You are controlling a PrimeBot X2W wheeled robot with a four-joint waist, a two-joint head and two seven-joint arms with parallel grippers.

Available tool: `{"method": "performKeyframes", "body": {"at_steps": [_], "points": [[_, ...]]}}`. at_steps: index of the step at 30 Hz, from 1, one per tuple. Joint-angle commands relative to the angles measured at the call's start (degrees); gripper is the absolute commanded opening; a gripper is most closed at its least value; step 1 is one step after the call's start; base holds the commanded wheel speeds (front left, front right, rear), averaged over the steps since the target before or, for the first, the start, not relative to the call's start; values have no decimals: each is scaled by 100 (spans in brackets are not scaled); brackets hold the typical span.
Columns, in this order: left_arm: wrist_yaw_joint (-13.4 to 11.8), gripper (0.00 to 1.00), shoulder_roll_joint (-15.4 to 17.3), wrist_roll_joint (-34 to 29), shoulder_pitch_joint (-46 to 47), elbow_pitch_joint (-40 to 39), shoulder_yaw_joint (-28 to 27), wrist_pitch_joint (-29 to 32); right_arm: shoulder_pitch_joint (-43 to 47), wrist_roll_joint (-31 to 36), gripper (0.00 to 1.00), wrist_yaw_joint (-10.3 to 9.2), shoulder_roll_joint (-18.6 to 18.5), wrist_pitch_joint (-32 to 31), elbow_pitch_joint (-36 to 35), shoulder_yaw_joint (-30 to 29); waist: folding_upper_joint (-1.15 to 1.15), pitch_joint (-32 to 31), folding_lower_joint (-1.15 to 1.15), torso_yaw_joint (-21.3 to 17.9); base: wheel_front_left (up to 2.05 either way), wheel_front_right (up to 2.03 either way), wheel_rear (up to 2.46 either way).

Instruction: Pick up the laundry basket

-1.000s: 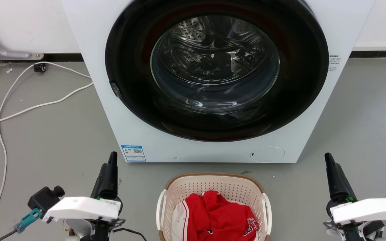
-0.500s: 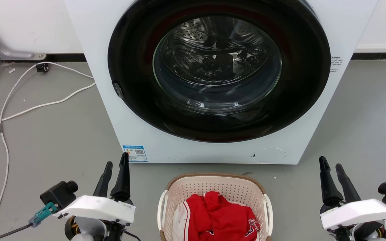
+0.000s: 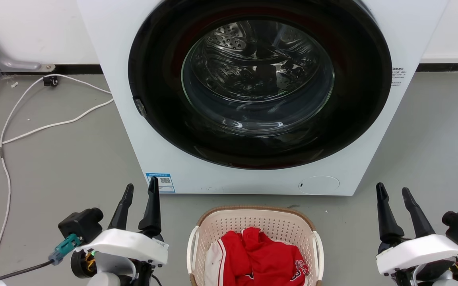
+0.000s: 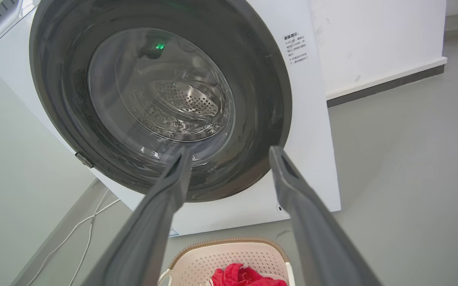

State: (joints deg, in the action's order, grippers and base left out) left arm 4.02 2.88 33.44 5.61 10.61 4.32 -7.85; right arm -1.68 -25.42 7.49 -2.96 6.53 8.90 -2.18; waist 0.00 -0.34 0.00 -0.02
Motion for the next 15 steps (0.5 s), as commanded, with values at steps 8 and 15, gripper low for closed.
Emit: {"method": "performKeyframes", "body": {"at_steps": [8, 15], "points": [[-87, 100, 11, -683, 146, -42, 71, -174, 56, 701, 100, 0, 0, 49, -192, -7, 0, -3, 0, -6, 0, 0, 0], [-126, 100, 9, -1027, 162, -5, 77, -258, 86, 1044, 100, 0, 2, 93, -247, -13, 0, -5, 0, -17, 0, 0, 0]]}}
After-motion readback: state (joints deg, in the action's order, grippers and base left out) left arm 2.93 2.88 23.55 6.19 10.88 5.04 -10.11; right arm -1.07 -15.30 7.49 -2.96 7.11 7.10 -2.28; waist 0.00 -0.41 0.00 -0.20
